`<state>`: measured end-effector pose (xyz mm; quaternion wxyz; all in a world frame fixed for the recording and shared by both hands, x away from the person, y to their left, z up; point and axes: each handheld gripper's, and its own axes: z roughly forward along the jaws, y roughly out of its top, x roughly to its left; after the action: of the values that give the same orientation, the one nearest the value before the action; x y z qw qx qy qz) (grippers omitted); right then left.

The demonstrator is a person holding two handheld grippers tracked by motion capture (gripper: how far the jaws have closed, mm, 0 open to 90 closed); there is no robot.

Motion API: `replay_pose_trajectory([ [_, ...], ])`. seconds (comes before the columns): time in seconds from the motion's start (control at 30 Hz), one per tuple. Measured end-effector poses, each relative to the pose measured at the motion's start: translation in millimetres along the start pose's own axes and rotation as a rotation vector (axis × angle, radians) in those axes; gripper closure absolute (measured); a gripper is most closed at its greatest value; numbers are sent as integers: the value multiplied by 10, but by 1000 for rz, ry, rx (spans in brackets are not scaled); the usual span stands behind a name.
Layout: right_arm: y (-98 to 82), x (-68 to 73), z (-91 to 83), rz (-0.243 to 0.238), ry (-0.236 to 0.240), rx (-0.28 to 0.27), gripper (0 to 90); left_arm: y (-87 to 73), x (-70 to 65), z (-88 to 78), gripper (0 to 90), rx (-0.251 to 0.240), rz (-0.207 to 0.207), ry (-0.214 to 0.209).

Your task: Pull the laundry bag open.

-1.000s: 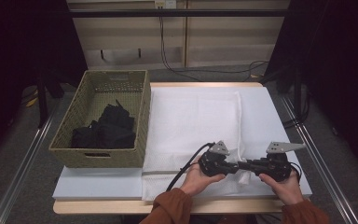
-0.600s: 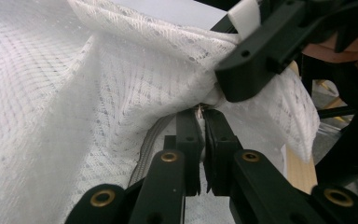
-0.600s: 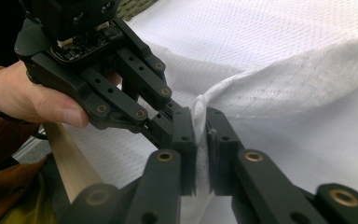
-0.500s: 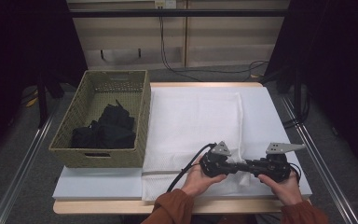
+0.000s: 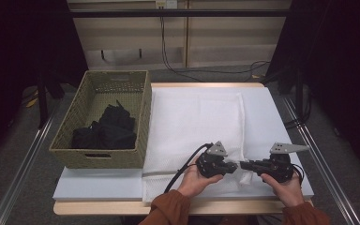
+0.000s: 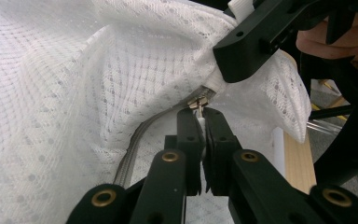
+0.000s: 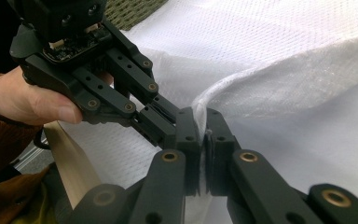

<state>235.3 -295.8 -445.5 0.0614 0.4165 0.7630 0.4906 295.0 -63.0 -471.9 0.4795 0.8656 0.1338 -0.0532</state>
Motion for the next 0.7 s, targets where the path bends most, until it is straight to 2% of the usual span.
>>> replay_pose_trajectory([
  [0.13, -7, 1, 0, -1, -6, -2, 871, -10, 2, -1, 864, 19, 0, 17],
  [0.2, -11, -4, -21, 6, -16, -11, 872, -27, 17, 1, 864, 7, -6, 16],
  [0.23, -13, -9, -25, 6, -15, -11, 872, -30, 16, -5, 864, 20, -8, 19],
  [0.37, -26, -12, -19, 12, -13, -5, 871, -61, 5, -8, 864, 21, -6, 23],
  [0.47, -25, -5, -19, 10, -23, -10, 872, -83, 19, -23, 864, 14, -21, 25],
  [0.6, -26, -7, -30, 12, -22, -18, 872, -74, 2, -49, 864, 28, -10, 39],
  [0.7, -19, 1, -28, 6, -28, -25, 872, -78, 8, -45, 864, 5, -13, 33],
])
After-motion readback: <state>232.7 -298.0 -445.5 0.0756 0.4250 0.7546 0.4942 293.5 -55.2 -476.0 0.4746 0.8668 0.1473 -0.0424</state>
